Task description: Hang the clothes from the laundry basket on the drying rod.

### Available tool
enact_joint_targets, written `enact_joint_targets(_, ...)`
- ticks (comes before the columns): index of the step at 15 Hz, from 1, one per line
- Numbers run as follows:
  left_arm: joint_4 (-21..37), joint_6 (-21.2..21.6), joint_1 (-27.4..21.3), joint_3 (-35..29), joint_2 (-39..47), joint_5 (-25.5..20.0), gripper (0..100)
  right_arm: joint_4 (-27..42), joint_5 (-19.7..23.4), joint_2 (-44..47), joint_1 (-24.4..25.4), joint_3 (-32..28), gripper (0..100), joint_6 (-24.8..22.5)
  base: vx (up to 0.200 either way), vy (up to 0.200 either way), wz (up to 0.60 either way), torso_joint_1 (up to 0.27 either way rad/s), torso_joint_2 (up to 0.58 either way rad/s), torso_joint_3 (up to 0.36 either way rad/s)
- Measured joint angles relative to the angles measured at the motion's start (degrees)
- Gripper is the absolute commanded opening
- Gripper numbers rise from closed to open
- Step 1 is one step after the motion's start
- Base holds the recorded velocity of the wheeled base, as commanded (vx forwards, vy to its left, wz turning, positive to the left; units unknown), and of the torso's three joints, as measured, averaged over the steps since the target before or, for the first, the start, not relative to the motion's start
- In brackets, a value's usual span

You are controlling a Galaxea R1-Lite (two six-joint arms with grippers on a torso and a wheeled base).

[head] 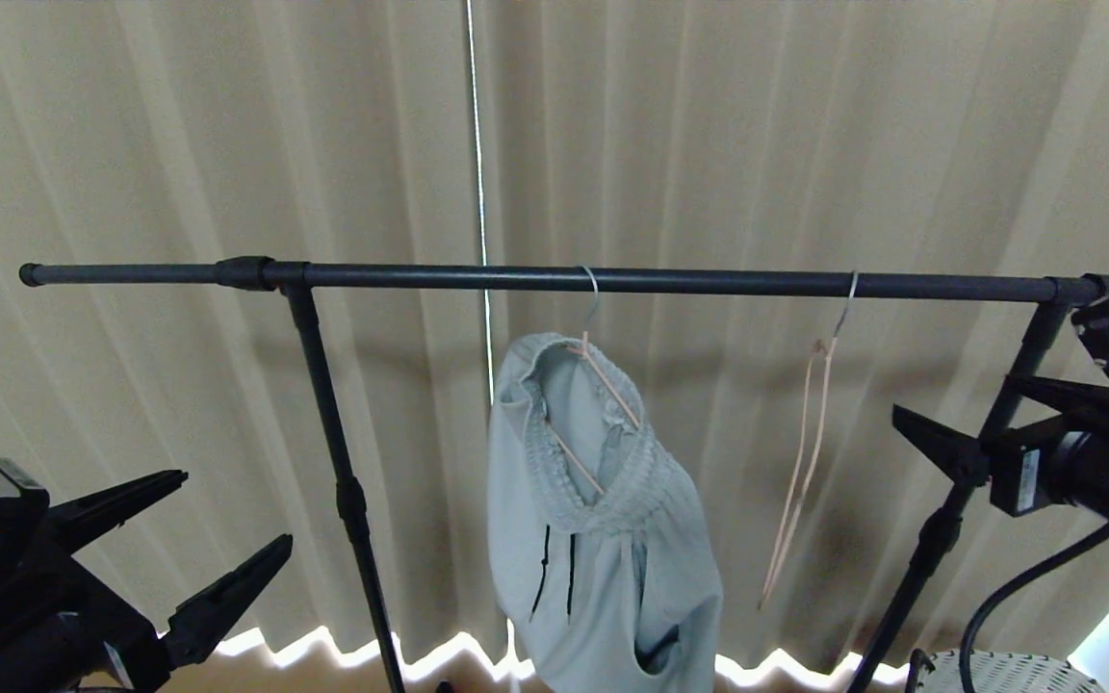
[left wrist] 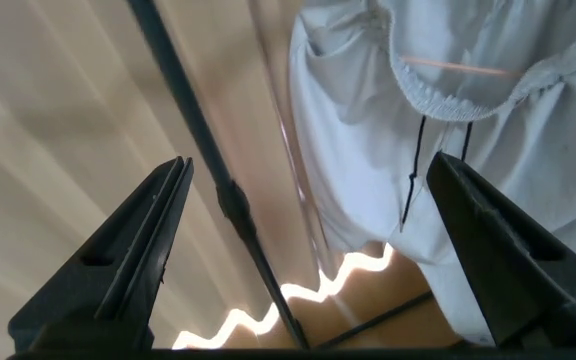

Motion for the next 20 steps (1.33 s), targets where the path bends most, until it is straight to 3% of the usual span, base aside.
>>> enact_joint_targets(9,0.0,-0.2,1.3,0.1,0.3,0.1,100,-0.5,-0.9,-10.9,-4.2,13.6,100,-0.1,0.000,0.000,0.00,0.000,0.00,0.000)
enact_joint_targets(14,0.0,0.1,2.7,-0.1,1.0,0.0,100,-0.4,-0.9,-13.8,-4.3,17.4,100,-4.5,0.000,0.000,0.00,0.000,0.00,0.000)
enact_joint_targets(20,-0.1,0.2,2.9,0.1,2.4,0.1,100,-0.4,-0.9,-12.3,-6.9,19.1,100,-4.6,-0.200,0.000,0.00,0.005,0.00,0.002)
